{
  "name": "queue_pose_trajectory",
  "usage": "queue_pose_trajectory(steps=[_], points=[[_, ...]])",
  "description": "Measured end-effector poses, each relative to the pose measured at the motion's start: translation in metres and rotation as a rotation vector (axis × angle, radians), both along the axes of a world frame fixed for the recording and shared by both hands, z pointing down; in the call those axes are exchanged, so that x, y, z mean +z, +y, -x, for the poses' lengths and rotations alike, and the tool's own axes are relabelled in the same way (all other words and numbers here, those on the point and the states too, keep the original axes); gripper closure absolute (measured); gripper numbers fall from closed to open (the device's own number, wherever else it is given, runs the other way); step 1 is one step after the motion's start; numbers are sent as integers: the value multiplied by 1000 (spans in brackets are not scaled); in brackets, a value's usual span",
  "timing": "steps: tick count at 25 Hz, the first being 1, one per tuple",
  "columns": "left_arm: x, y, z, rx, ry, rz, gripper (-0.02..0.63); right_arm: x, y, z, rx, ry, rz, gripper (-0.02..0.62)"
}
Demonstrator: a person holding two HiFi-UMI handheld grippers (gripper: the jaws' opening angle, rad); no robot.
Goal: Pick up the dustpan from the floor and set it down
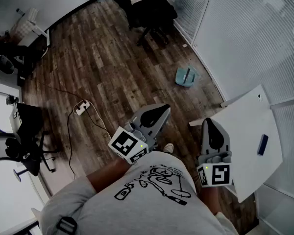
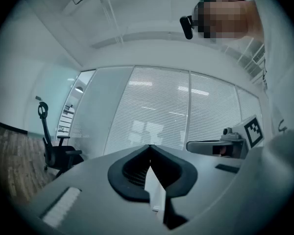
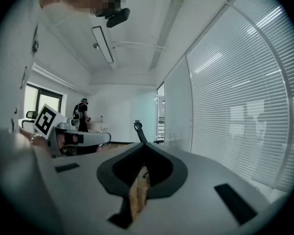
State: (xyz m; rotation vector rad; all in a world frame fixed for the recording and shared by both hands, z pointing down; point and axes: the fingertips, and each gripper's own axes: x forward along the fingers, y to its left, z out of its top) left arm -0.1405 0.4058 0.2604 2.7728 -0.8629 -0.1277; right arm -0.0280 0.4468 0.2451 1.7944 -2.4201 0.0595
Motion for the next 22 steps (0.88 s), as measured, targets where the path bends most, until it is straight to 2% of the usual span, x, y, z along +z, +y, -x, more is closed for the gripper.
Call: queue_pose_trajectory(steps=[12, 22], points=[[4, -4, 15, 6, 12, 9, 604, 2, -4, 18, -10, -13, 3, 589], [3, -9, 41, 31, 23, 15, 604, 4, -7, 43, 36, -6, 24, 589]])
